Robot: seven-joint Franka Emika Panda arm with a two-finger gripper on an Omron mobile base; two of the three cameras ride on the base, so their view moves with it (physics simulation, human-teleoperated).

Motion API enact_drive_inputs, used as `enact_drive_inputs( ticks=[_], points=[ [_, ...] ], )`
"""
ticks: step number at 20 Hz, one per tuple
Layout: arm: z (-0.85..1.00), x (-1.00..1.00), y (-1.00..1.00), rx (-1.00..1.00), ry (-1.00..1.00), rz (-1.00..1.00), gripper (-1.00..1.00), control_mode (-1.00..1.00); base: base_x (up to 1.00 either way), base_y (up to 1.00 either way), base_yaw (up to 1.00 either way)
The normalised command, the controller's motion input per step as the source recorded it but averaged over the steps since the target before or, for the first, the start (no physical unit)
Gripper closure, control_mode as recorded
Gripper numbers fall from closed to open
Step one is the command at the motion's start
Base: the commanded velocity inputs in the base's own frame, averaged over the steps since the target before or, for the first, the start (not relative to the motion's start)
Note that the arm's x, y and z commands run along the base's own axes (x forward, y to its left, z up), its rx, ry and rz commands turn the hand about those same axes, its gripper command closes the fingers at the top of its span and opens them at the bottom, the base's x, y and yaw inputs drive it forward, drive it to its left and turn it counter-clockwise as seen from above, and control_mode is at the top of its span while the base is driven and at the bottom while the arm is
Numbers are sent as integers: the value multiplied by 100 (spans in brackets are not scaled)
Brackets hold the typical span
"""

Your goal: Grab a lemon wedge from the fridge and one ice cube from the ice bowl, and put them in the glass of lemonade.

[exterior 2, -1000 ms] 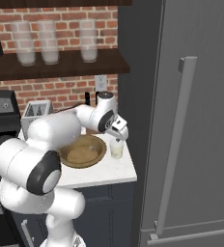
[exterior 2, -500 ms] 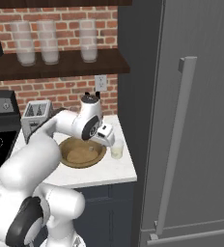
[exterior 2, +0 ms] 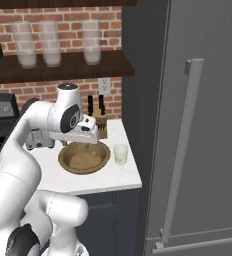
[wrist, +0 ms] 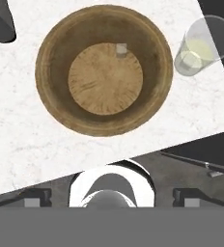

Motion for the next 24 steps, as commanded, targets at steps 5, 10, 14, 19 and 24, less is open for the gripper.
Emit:
enact_drive_inputs(
  ticks=[5,10,14,19,24],
  points=[
    [20,-95,9,0,4,28,-100,-100,0,0,0],
    [-2,-79,0,0,-5,16,-100,-100,0,0,0],
    [-6,-59,6,0,-21,18,-100,-100,0,0,0],
    [0,-6,1,0,-2,5,-100,-100,0,0,0],
    [0,0,0,0,0,0,-100,-100,0,0,0]
  ],
)
